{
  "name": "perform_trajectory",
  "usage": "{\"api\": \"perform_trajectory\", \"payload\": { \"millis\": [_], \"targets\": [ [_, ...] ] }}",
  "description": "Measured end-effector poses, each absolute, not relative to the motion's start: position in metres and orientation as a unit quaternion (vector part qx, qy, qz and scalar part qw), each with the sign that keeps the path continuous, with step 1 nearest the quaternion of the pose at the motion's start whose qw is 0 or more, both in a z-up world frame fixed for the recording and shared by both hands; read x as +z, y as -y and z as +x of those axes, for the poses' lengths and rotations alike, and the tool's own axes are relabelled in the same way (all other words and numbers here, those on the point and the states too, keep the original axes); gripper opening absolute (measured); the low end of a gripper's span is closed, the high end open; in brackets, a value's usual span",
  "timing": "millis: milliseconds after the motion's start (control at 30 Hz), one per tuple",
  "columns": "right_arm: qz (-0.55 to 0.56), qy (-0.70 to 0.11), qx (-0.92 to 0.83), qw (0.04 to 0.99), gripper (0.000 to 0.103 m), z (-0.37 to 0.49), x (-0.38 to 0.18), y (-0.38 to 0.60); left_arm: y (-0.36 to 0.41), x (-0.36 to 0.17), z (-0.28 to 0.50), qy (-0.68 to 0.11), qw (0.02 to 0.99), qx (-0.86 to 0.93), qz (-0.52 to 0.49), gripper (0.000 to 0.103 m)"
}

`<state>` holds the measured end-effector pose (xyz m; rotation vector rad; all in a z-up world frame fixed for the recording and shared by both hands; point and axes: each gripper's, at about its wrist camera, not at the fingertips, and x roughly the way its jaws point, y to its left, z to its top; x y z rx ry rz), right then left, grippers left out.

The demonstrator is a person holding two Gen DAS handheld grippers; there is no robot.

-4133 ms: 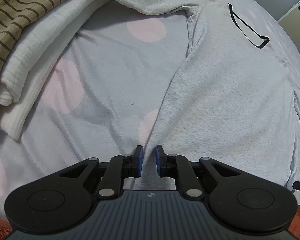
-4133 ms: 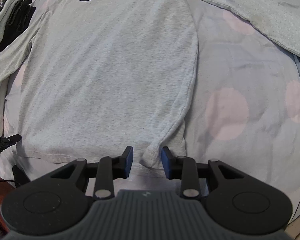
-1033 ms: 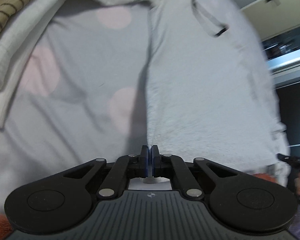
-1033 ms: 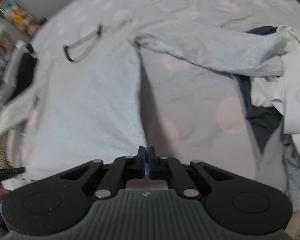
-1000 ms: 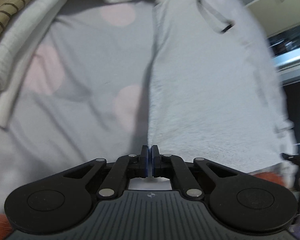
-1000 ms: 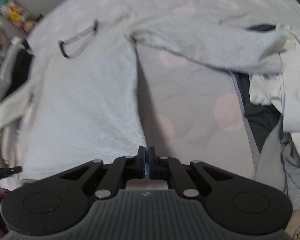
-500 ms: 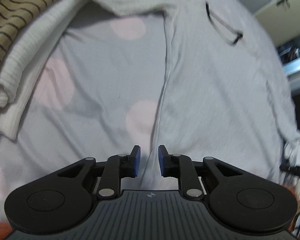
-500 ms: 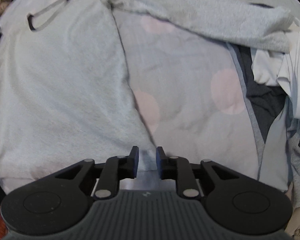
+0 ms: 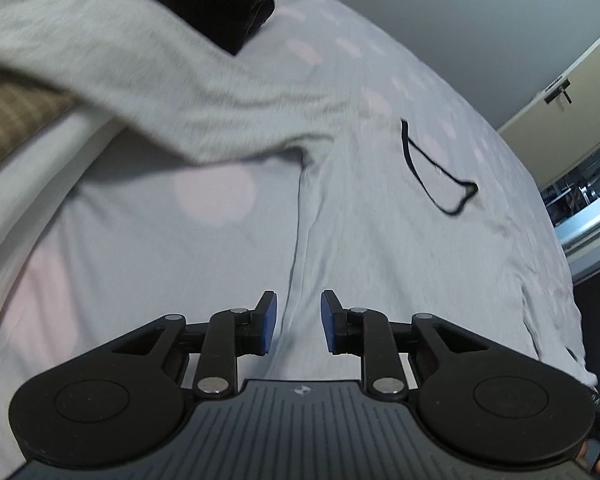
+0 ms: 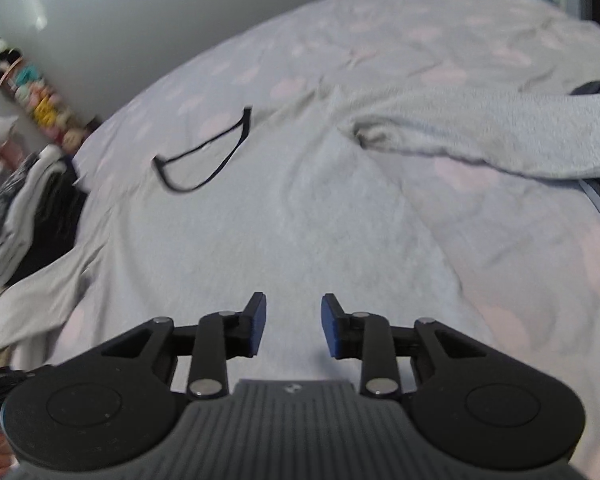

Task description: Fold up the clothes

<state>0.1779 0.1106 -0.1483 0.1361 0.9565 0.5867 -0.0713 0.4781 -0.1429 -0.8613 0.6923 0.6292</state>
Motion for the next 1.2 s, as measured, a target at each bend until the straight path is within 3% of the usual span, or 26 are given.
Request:
{"api": "perform_trajectory", "payload": {
  "millis": [233,467,500,533,833,1200],
  "targets": [
    [0.066,-0.391,0.225,0.890,0.038,0.188,-0.180,-0.135,-0.523,-0.167,-0.031,-0.269,0.811,0.313,-0.414,0.028],
    [0.030,-0.377,0.239,0.894,0.038,0.192,-0.198,-0.154,-0.556,-0.192,0.010,-0.247,0.810,0.315,-0.429,0.027],
    [0.025,-0.375,0.241,0.895,0.038,0.193,-0.200,-0.156,-0.559,-0.195,0.011,-0.244,0.810,0.317,-0.429,0.020],
    [0.023,-0.375,0.242,0.894,0.038,0.194,-0.202,-0.157,-0.560,-0.196,0.010,-0.240,0.812,0.321,-0.424,0.004],
    [0.035,-0.391,0.233,0.889,0.038,0.208,-0.215,-0.156,-0.563,-0.198,0.011,-0.267,0.806,0.365,-0.381,0.004],
    [0.038,-0.390,0.237,0.889,0.042,0.210,-0.214,-0.154,-0.541,-0.160,-0.016,-0.276,0.798,0.408,-0.349,0.021]
  ]
}}
